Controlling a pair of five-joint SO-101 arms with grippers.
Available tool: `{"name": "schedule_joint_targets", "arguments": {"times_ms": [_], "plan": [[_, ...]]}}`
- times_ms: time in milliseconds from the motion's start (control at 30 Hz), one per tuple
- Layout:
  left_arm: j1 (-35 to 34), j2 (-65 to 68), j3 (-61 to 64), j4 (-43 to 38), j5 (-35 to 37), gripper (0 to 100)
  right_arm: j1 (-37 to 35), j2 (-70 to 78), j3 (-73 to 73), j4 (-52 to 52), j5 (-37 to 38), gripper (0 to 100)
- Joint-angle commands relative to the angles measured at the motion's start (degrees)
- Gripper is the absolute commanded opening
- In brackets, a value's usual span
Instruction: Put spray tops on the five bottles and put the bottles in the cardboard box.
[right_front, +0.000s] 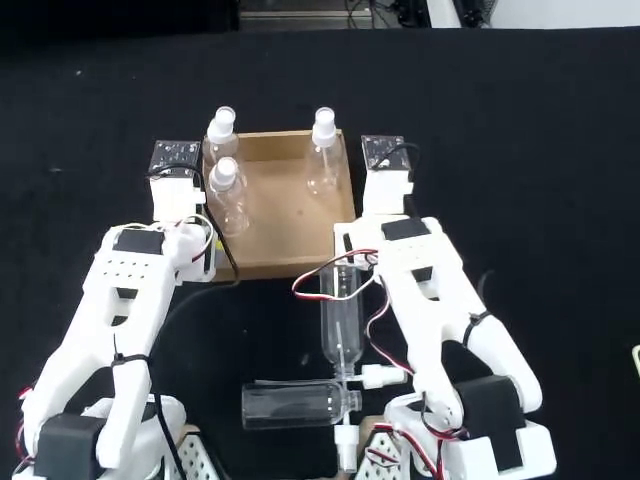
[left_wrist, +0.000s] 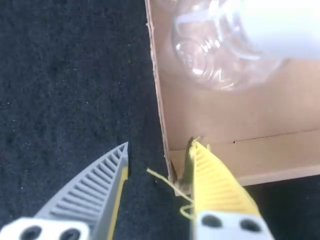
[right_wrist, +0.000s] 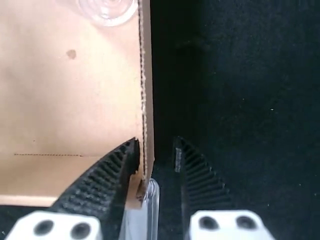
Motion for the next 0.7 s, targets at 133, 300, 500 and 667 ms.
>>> {"name": "schedule_joint_targets", "arguments": {"times_ms": [133, 300, 500, 667], "plan": [[0.22, -1.67, -2.51, 0.44, 0.7, 18, 1.14, -0.22, -3.3, -0.26, 0.53, 9.8], [0.22, -1.76, -2.95, 0.18, 0.7, 18, 0.97, -0.31, -3.56, 2.29, 0.26, 9.7], [0.22, -1.76, -2.95, -0.09, 0.7, 18, 1.14, -0.4, -3.65, 2.81, 0.26, 9.7], [0.13, -1.67, -2.95, -0.79, 0.53, 18, 1.14, -4.79, -2.07, 3.43, 0.26, 9.7]]}}
